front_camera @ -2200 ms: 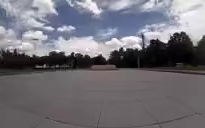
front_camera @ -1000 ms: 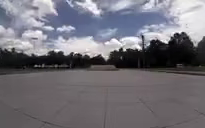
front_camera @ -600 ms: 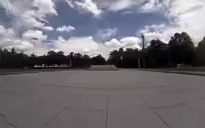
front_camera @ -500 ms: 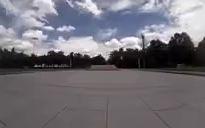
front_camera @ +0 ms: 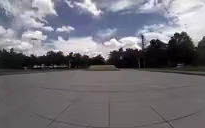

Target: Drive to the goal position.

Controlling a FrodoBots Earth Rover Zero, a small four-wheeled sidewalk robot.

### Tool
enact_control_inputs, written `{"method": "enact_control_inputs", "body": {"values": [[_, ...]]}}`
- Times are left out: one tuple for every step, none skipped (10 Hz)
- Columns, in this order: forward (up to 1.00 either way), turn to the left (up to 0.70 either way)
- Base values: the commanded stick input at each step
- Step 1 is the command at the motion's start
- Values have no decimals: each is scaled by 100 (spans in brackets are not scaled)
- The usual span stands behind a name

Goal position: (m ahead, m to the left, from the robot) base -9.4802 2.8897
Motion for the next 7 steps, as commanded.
{"method": "enact_control_inputs", "body": {"values": [[70, 0], [70, 0], [70, 0], [70, 0], [63, 0], [0, 0], [0, 3]]}}
